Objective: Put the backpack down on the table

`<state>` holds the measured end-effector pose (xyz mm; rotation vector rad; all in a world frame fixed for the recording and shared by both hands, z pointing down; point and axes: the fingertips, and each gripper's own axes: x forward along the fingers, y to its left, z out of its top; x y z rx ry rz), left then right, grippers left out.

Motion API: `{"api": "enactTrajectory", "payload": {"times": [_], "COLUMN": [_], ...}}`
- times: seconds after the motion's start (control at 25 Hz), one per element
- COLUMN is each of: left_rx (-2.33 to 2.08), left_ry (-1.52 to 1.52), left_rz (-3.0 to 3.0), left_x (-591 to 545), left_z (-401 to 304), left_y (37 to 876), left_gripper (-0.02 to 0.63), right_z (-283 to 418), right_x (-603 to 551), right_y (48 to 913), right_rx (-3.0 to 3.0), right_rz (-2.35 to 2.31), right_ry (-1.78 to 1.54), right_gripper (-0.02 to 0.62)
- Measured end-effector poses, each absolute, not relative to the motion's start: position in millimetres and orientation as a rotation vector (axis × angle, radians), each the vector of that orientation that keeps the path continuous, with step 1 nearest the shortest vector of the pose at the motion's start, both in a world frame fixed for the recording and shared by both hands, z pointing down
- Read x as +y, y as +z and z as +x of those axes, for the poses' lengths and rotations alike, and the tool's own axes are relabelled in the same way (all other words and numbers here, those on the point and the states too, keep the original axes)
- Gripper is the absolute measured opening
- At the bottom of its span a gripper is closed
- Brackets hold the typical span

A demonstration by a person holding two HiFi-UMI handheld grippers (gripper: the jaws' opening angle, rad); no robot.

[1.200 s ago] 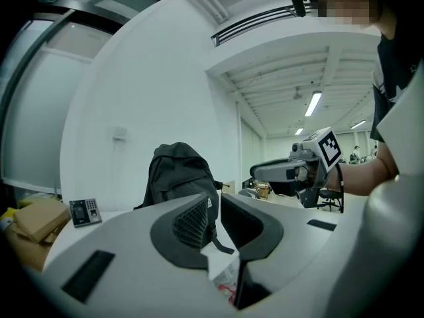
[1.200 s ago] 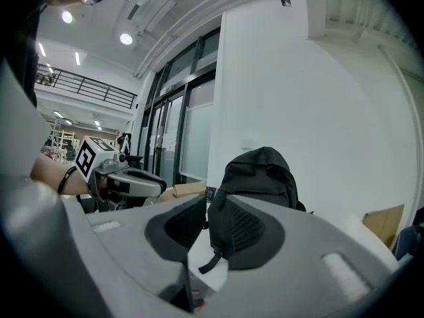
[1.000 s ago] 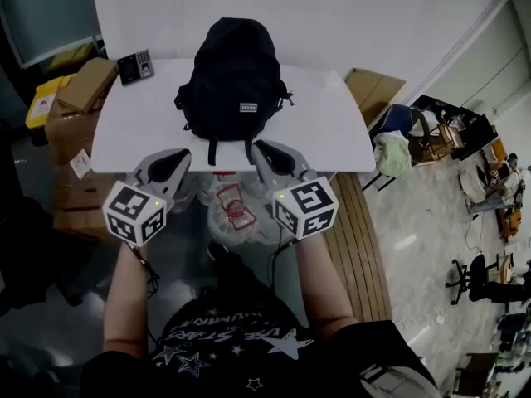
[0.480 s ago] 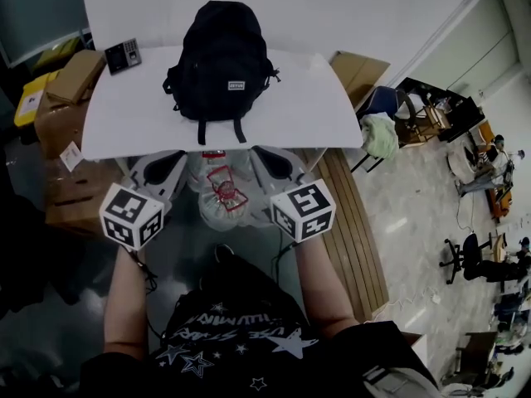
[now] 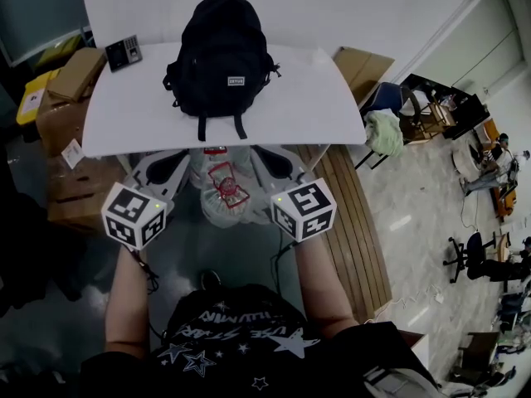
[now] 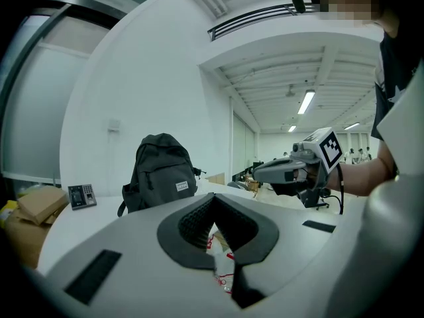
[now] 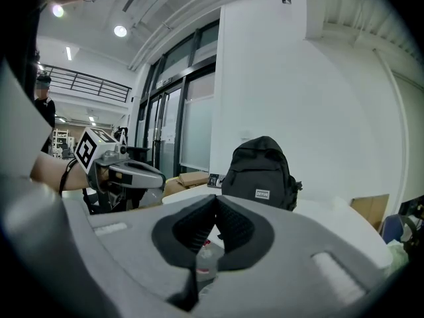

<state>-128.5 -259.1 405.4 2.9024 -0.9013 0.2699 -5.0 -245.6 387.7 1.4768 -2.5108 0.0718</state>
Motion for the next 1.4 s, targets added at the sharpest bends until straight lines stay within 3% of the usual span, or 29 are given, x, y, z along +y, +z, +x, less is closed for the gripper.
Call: {"api": "enactTrajectory", "payload": {"times": [1.4], "left_rx": [-1.037], "left_ry": [0.322], "left_rz": [2.842], "left_x": [-68], "left_z": [-25], "left_y": [403], "left_gripper": [0.008], "right_z": [95], "right_x": [-51], "right_y": [395], "right_rx": [-2.552], "right_rz": [1.370], "right_ry": [0.136], "right_gripper": [0.000]}}
